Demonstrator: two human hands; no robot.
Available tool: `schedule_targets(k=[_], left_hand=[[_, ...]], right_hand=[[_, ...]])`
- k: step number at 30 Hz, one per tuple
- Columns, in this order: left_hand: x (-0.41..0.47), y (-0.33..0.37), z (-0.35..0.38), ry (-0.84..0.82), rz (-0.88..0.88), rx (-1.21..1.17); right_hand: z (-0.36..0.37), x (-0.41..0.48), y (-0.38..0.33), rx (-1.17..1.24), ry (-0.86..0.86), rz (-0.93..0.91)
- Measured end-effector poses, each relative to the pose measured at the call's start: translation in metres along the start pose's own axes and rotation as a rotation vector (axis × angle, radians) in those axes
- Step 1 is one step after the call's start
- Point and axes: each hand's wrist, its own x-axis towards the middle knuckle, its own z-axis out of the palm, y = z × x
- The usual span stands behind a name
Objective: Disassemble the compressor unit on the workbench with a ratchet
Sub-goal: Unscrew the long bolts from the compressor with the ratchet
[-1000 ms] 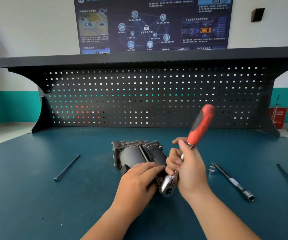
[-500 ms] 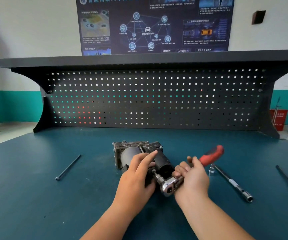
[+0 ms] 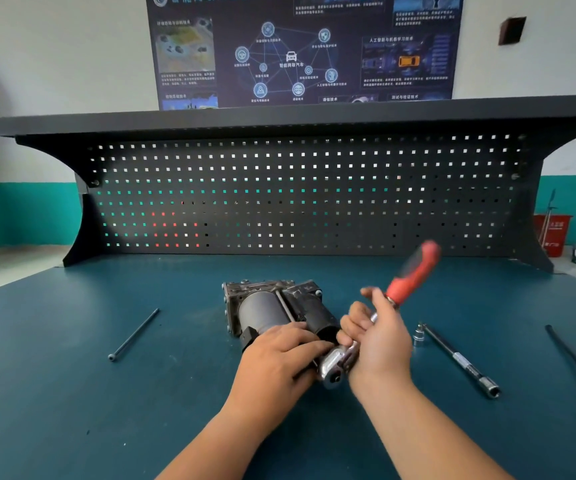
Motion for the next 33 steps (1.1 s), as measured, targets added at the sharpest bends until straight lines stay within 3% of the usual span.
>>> schedule_targets(k=[3, 7, 9, 12, 14, 16, 18, 20, 26, 29, 33], left_hand=[[0.0, 0.001, -0.001, -0.036, -0.019, -0.016], [0.001, 0.001, -0.001, -0.022, -0.038, -0.035], [0.001, 0.001, -0.001, -0.011, -0.04, -0.038], [0.001, 0.001, 0.0, -0.006, 0.0, -0.023], [0.002, 0.002, 0.0, 0.014, 0.048, -0.041], [0.004, 0.002, 0.0, 0.057, 0.078, -0.053], [0.004, 0.001, 0.001, 0.068, 0.084, -0.054], [0.003, 0.001, 0.001, 0.008, 0.075, -0.029], [0.001, 0.004, -0.004, -0.068, -0.088, -0.071], [-0.002, 0.001, -0.005, -0.062, -0.245, -0.125], [-0.003, 0.001, -0.004, -0.053, -0.373, -0.212]], right_hand=[[-0.01, 0.004, 0.006, 0.255, 0.231, 0.173], [-0.004, 0.007, 0.001, 0.117, 0.138, 0.112], [0.003, 0.006, -0.004, -0.068, -0.023, 0.026], [0.006, -0.005, -0.007, -0.379, -0.455, -0.131], [0.004, -0.013, -0.004, -0.656, -0.752, -0.309], [0.001, -0.018, 0.002, -0.894, -0.885, -0.512], [0.003, -0.021, 0.002, -0.882, -0.82, -0.546], [0.005, -0.018, -0.001, -0.634, -0.668, -0.374], [-0.009, 0.014, -0.006, 0.105, 0.146, 0.183], [-0.014, 0.016, 0.002, 0.188, 0.253, 0.27], [-0.007, 0.012, 0.002, 0.22, 0.248, 0.196]])
